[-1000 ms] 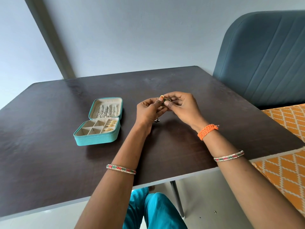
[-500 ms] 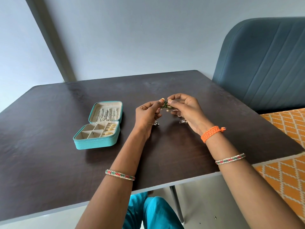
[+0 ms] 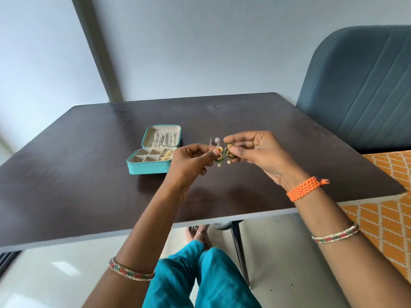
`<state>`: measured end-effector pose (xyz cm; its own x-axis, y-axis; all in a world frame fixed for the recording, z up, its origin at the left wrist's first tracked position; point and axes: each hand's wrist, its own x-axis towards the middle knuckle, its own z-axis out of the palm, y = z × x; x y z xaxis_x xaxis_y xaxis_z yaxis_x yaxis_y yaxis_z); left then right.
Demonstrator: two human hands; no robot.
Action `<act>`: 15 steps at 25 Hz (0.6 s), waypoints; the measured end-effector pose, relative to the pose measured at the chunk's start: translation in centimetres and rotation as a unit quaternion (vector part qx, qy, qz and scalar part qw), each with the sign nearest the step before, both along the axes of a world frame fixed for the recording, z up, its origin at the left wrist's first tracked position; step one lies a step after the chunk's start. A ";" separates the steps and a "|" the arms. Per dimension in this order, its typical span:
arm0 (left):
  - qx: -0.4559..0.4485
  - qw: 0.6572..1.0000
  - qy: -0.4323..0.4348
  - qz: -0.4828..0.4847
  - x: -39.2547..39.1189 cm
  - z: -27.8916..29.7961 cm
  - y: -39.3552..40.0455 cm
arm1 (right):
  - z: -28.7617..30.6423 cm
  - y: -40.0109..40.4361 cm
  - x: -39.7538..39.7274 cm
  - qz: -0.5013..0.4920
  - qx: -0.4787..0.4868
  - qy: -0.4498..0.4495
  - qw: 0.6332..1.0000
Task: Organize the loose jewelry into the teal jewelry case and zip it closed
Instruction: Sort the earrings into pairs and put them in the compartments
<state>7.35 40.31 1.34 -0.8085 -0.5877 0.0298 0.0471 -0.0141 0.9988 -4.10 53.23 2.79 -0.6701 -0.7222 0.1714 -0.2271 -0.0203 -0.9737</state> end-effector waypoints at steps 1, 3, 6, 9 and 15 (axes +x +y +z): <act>0.006 1.000 -0.016 0.004 0.9 -0.2 0.2 | -0.2 0.1 0.8 0.010 0.010 -0.010 1.000; 0.014 0.999 -0.047 0.015 2.3 -0.4 0.4 | -0.7 0.1 2.1 0.026 0.030 -0.025 0.999; -0.046 0.991 -0.121 0.038 3.8 -1.0 0.5 | -1.5 -0.3 3.0 0.041 0.065 -0.022 0.997; -0.096 0.979 -0.173 0.047 4.2 -2.2 0.8 | -2.4 -0.9 3.3 0.039 0.124 0.029 0.991; -0.213 0.950 -0.204 0.102 3.3 -3.3 0.6 | -3.1 -1.5 3.5 0.003 0.137 0.041 0.990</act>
